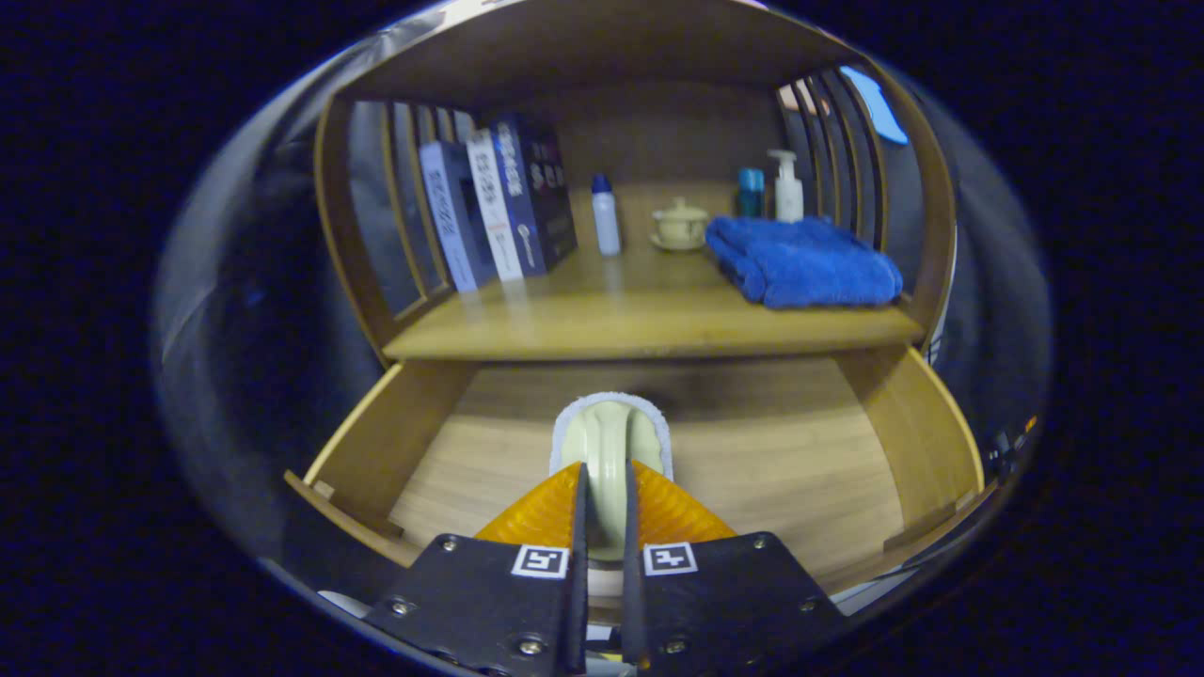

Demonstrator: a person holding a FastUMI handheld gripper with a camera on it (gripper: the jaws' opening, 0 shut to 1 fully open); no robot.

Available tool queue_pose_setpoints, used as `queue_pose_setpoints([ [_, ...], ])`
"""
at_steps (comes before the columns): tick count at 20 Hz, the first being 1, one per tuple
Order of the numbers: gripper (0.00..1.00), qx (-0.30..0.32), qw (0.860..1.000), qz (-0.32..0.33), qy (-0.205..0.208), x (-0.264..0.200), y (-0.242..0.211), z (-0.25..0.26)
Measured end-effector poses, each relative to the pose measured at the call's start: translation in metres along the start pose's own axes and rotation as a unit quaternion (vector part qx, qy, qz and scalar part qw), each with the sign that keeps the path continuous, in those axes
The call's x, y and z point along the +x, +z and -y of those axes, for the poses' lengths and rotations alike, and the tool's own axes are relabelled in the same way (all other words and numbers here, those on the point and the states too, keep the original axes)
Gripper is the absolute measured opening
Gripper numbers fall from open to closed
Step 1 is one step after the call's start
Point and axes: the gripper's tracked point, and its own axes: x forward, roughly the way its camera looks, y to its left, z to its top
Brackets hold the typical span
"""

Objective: Pull open the drawer, take out the items inside it, and place them on the countertop above the cabinet.

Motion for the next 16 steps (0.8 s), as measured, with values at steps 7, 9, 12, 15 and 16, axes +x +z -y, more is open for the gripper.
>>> queue_pose_setpoints([
  [7,0.15,-0.042,0.989,0.137,-0.021,-0.055,0.051,-0.014],
  [9,0.15,-0.052,0.984,0.167,-0.025,-0.067,0.068,-0.020],
  [12,0.15,-0.062,0.979,0.194,-0.025,-0.079,0.098,-0.028],
  [15,0.15,-0.066,0.975,0.212,-0.031,-0.081,0.131,-0.033],
  [16,0.15,-0.063,0.974,0.215,-0.032,-0.079,0.142,-0.034],
])
